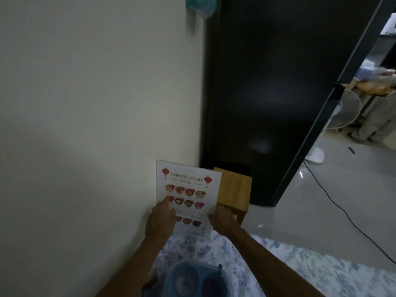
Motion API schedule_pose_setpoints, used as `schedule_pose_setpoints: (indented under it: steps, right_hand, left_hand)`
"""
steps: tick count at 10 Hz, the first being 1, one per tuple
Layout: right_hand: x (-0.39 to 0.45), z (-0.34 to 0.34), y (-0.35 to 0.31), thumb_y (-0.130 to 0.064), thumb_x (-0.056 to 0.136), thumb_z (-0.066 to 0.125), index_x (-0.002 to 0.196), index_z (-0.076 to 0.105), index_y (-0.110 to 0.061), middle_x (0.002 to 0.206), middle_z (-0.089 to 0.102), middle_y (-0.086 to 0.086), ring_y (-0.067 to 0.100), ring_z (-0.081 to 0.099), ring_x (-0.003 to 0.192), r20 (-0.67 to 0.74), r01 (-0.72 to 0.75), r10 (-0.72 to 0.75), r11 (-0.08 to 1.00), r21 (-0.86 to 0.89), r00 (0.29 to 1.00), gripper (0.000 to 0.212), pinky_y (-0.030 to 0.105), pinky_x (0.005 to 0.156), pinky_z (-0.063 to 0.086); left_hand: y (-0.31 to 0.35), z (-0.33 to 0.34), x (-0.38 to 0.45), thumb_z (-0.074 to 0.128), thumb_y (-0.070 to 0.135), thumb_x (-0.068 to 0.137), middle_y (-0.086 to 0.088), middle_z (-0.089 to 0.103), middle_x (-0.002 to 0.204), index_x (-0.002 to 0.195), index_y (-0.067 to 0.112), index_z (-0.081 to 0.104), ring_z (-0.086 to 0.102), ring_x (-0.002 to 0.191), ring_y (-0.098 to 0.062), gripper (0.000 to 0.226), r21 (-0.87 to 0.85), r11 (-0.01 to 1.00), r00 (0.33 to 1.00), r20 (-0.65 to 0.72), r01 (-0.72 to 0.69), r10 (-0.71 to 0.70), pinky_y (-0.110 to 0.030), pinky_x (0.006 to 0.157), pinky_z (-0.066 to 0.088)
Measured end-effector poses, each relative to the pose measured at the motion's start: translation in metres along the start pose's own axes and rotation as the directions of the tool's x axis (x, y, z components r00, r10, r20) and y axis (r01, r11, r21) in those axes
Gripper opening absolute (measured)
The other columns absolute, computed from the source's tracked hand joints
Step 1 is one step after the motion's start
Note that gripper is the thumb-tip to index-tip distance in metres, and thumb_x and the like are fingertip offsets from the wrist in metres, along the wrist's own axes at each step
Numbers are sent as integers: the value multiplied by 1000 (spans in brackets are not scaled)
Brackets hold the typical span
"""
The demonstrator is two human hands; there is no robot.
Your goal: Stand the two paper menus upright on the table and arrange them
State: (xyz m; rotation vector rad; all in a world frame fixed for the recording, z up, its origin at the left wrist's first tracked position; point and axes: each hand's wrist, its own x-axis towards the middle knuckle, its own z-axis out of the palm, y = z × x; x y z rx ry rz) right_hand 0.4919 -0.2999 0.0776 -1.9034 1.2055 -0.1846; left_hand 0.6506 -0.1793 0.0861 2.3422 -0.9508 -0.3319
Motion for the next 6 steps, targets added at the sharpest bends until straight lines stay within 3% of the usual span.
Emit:
schedule_pose_setpoints:
  steps: [1,3,5,6]
  right_hand:
    - [0,-4,3,-12,95,57,122,53,-4,123,62,17,32,64,109,24,15,-15,1000,6,1000,29,46,90,57]
    - [-3,-7,6,-13,87,70,132,51,-9,133,61,13,30,61,120,23,118,-121,988,97,992,49,43,94,57]
    - [-11,-10,6,-18,81,77,126,53,-15,130,65,7,26,63,119,39,106,-110,989,99,993,51,40,94,57]
    - [-27,-13,15,-26,79,79,123,51,-13,126,63,5,27,64,115,-8,34,-34,995,91,999,54,33,89,56]
  left_hand:
    - [0,-1,-1,57,24,96,-10,68,118,120,9,61,67,104,-27,29,0,1000,1000,4,-6,6,-40,88,59]
    - [-2,-5,-3,56,32,96,-2,68,119,122,17,63,67,103,-22,30,87,996,1000,9,-13,12,-34,83,57]
    - [-1,-12,-7,59,35,94,1,68,122,124,21,61,68,104,-20,33,87,996,1000,15,-17,16,-34,84,58]
    - [1,-21,-10,60,37,94,-1,69,122,127,21,61,68,105,-22,36,98,995,1000,14,-15,13,-36,85,58]
